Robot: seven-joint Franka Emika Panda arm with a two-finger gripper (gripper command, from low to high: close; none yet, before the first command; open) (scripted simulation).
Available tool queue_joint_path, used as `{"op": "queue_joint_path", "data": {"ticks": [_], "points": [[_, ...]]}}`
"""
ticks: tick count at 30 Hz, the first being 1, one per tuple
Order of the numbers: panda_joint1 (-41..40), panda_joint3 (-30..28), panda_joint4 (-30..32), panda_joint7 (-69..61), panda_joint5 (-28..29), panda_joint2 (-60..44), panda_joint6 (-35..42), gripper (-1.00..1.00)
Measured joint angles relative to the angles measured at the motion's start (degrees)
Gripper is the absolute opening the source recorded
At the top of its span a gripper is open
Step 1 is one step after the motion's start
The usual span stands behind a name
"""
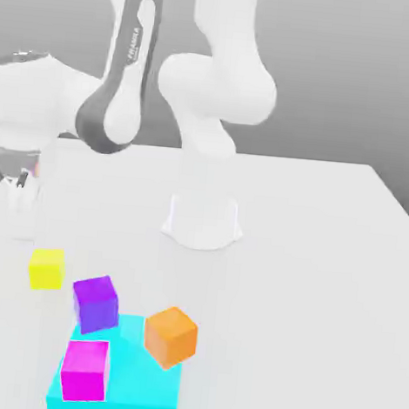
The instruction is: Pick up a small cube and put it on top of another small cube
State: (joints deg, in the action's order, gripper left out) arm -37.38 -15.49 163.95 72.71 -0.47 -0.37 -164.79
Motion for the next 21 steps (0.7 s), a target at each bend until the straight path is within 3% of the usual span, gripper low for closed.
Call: {"op": "queue_joint_path", "data": {"ticks": [6,7,15,21], "points": [[-7.27,10.44,-1.85,-7.88,-11.20,-12.25,-9.83,0.00],[-8.53,11.81,-2.11,-8.37,-11.75,-13.78,-11.11,-1.00],[-8.08,11.16,-1.88,-7.53,-10.79,-12.55,-10.15,-1.00],[-6.50,6.88,0.32,-0.13,-0.59,-0.78,-0.69,-1.00]]}}
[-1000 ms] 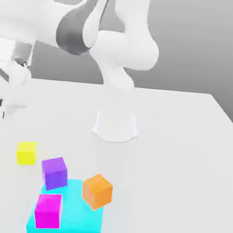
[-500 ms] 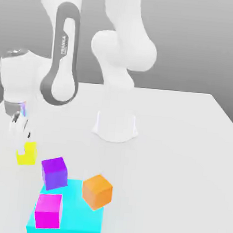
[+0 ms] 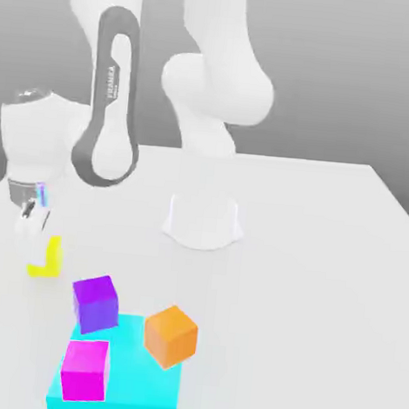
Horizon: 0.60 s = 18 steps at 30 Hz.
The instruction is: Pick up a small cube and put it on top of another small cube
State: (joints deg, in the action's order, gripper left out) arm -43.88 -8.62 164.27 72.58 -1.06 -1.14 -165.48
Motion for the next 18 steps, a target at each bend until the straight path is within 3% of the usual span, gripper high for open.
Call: {"op": "queue_joint_path", "data": {"ticks": [11,18], "points": [[-7.57,15.85,-14.16,11.81,0.56,1.44,15.54,-1.00],[-2.80,29.03,-24.80,20.67,1.04,0.54,25.25,-1.00]]}}
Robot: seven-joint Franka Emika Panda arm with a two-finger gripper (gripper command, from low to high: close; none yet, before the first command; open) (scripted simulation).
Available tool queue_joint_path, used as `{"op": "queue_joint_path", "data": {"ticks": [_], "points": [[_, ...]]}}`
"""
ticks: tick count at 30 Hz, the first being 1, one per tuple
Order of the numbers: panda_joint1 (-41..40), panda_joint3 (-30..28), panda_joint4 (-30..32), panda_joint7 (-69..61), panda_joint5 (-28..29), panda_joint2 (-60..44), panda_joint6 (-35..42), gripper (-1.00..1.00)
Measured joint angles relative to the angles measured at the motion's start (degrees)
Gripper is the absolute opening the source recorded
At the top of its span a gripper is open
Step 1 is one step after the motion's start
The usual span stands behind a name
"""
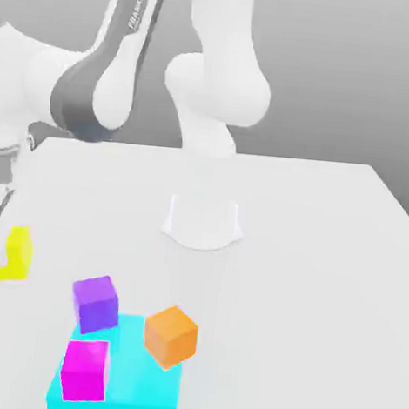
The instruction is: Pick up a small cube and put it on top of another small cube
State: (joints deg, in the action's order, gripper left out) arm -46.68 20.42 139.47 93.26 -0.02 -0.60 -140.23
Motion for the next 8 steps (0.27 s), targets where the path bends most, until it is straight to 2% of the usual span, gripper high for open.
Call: {"op": "queue_joint_path", "data": {"ticks": [2,3,8], "points": [[6.02,2.59,-3.94,4.04,3.15,-4.67,-0.23,-1.00],[7.54,3.02,-5.32,6.22,5.45,-7.93,-1.70,1.00],[7.55,3.02,-5.32,6.22,5.45,-7.93,-1.70,1.00]]}}
